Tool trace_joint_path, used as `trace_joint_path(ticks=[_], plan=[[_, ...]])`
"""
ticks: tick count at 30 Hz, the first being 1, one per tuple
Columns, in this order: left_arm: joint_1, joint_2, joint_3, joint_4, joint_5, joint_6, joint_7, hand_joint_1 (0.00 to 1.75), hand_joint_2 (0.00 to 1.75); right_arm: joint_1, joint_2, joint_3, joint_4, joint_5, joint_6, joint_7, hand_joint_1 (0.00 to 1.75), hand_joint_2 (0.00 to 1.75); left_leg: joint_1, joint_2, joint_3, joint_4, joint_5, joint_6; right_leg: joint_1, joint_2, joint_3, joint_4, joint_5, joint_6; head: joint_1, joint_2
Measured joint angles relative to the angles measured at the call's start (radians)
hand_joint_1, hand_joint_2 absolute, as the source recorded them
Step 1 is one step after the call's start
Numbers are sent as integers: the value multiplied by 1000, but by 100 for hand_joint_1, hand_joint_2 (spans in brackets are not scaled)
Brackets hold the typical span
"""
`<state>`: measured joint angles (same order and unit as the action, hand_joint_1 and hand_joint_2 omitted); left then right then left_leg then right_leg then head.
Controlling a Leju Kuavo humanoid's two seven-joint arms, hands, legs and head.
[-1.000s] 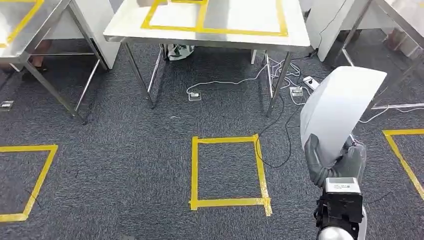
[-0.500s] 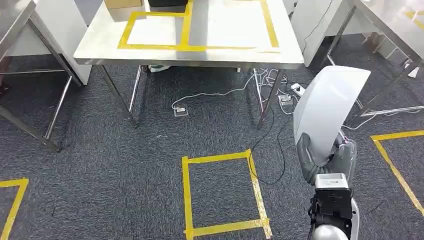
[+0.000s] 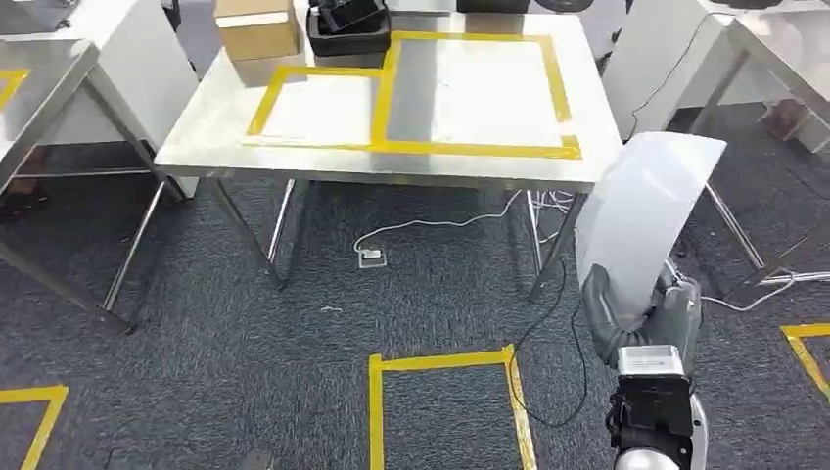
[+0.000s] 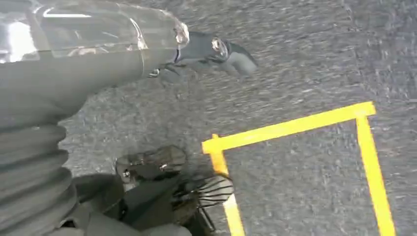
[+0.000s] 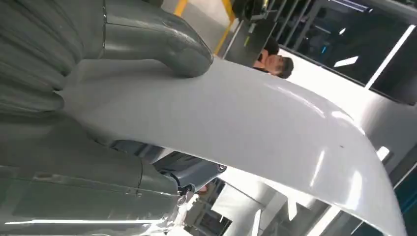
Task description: Take the parts from the cabinet and place them on the table.
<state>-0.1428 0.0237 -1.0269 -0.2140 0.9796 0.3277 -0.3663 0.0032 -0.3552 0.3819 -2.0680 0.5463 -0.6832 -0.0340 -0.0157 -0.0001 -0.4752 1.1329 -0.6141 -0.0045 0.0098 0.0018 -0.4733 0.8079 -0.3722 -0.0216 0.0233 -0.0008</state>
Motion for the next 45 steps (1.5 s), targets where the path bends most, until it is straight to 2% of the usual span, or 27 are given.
trace_joint_path(ticks=[1, 2, 3, 4, 5, 6, 7, 8, 10, 11, 12, 13, 14, 15, 16, 17, 18, 21, 22, 23, 24, 25, 26, 30, 34, 41, 45], plan=[[4, -1, 0, 0, 0, 0, 5, 0, 175, 0, 0, 0, 0, 0, 0, 2, 175, 175, 2, 0, -44, 33, -53, -1, 0, 5, 14, 0, -13, 1, -4, 0], [11, -1, 0, 0, 0, 0, 8, 0, 175, 0, 0, 0, 0, 0, 0, 5, 175, 175, 3, 0, -73, 25, -97, -1, 0, 10, 33, -1, -29, -1, -10, 0], [16, -2, 0, 0, 0, -1, 8, 0, 175, 0, 0, 1, 0, 0, 0, 8, 175, 175, 2, 0, -84, -9, -103, 3, 1, 14, 52, -1, -41, -1, -15, 0], [21, -2, 0, 0, 1, -3, 6, 0, 175, 0, 0, 1, 0, 0, 0, 10, 175, 175, 1, 0, -83, -71, -70, 8, 3, 17, 74, -2, -52, 1, -21, 0], [23, -3, 0, 0, 2, -5, 3, 0, 175, -1, 0, 1, 0, -1, 0, 10, 175, 175, -3, -1, -81, -142, 8, 19, 5, 21, 95, -3, -66, 4, -26, 0], [28, -3, 0, 0, 5, -6, 1, 0, 175, 0, 0, 1, 0, -1, 0, 10, 175, 175, -11, 1, -82, -223, 158, 37, 2, 21, 101, -11, -79, 5, -28, 0], [31, -1, 0, 1, 9, -6, -2, 0, 175, -2, 0, 2, 3, -2, 0, 11, 175, 175, -24, 0, -106, -277, 262, 44, 4, 31, 118, -7, -88, 11, -25, 0], [34, -2, 0, 1, 11, -6, -5, 0, 175, -5, 0, 2, 4, -5, 0, 14, 175, 175, -30, -2, -113, -301, 279, 49, 7, 36, 122, -11, -105, 15, -28, 0], [38, -2, -1, 2, 19, -5, -8, 0, 175, -7, 0, 6, 3, -10, 1, 15, 175, 175, -30, -1, -97, -301, 283, 51, 10, 46, 146, -32, -132, 9, -26, 0], [34, -5, -1, 1, 22, -5, -13, 0, 175, -10, -2, 6, 3, -12, 1, 15, 175, 175, -17, 1, -87, -309, 295, 50, 16, 49, 157, -35, -141, 10, -29, 0], [30, -4, -1, 1, 24, -5, -16, 0, 175, -8, -5, 7, 2, -13, 0, 15, 175, 175, -13, 2, -77, -310, 294, 51, 17, 32, 157, -14, -161, 20, -30, 0], [29, -4, -1, 1, 24, -5, -17, 0, 175, -9, -8, 9, 2, -13, 0, 13, 175, 175, -10, 7, -67, -311, 288, 58, 14, 16, 122, 60, -209, 31, -19, 0], [27, -4, -1, 1, 24, -5, -16, 0, 175, -8, -11, 10, 3, -15, 0, 13, 175, 175, -9, 11, -61, -311, 280, 60, 10, 10, 63, 175, -266, 40, -12, 0], [28, -4, -1, 1, 23, -6, -11, 0, 175, -7, -11, 11, 3, -15, 0, 13, 175, 175, -9, 13, -56, -310, 272, 59, 6, 6, 4, 278, -305, 45, -5, 0], [29, -4, -1, 1, 23, -6, -10, 0, 175, -5, -11, 13, 3, -15, 0, 13, 175, 175, -9, 14, -52, -309, 266, 59, 4, 4, -38, 344, -322, 47, 0, 0], [30, -4, -1, 2, 23, -5, -5, 0, 175, -2, -11, 15, 3, -13, 0, 13, 175, 175, -10, 13, -43, -309, 257, 59, 2, 3, -77, 381, -309, 47, 5, 0], [31, -3, -1, 2, 23, -4, -5, 0, 175, 0, -14, 15, 3, -8, -1, 13, 175, 175, -11, 10, -33, -309, 248, 57, 3, 3, -77, 349, -263, 44, 9, 0], [25, -5, -1, 1, 10, -6, -3, 0, 175, 11, -18, 12, -6, 26, -2, 19, 175, 175, -13, -5, 3, -313, 225, 53, 11, 5, 4, 71, -58, 22, 18, 0], [18, -8, -2, 1, -1, -8, 5, 0, 175, 28, -18, 9, -15, 44, -2, 19, 175, 175, -17, -14, 7, -312, 222, 49, 21, 7, 7, 12, -25, 14, 14, 0], [13, -8, -3, 1, -11, -9, 18, 0, 175, 51, -18, 3, -27, 55, -2, 11, 175, 175, -17, -29, 7, -310, 218, 45, 21, 3, 7, 0, -12, 5, 20, 0], [9, -8, -4, 0, -27, -10, 27, 0, 175, 73, -17, -8, -41, 61, -2, -4, 175, 175, -19, -37, 7, -308, 208, 49, 16, 2, 9, -5, -16, 10, 20, 0], [4, -8, -5, 1, -41, -11, 34, 0, 175, 89, -13, -16, -54, 60, -2, -28, 175, 175, -19, -41, 6, -308, 208, 68, 14, 3, 13, -11, -24, 28, 21, 0], [1, -5, -5, 1, -50, -11, 39, 0, 175, 103, -9, -23, -68, 56, -2, -51, 175, 175, -18, -45, 6, -308, 208, 67, 14, 3, 13, -12, -22, 30, 21, 0], [-15, 4, -9, 1, -58, -10, 38, 0, 175, 140, 1, -47, -108, 53, -2, -79, 175, 175, -18, -42, 6, -307, 220, 54, 12, 6, 20, -18, -22, 30, 13, 0], [-26, 10, -11, 1, -60, -8, 37, 0, 175, 157, 8, -63, -129, 63, -2, -73, 175, 175, -21, -24, 10, -305, 222, 50, 13, 6, 22, -18, -22, 30, 3, 0], [-23, 7, -12, 1, -76, -12, 61, 0, 175, 151, 0, -61, -137, 100, -2, 53, 175, 175, -21, -10, 11, -306, 222, 47, 13, 9, 21, -18, -19, 24, -2, 0], [-17, 3, -21, 1, -84, -9, 66, 0, 175, 149, -16, -61, -148, 113, -2, 94, 175, 175, -17, -14, 17, -319, 201, 25, 16, 8, 19, -18, -31, 7, 1, 0]])
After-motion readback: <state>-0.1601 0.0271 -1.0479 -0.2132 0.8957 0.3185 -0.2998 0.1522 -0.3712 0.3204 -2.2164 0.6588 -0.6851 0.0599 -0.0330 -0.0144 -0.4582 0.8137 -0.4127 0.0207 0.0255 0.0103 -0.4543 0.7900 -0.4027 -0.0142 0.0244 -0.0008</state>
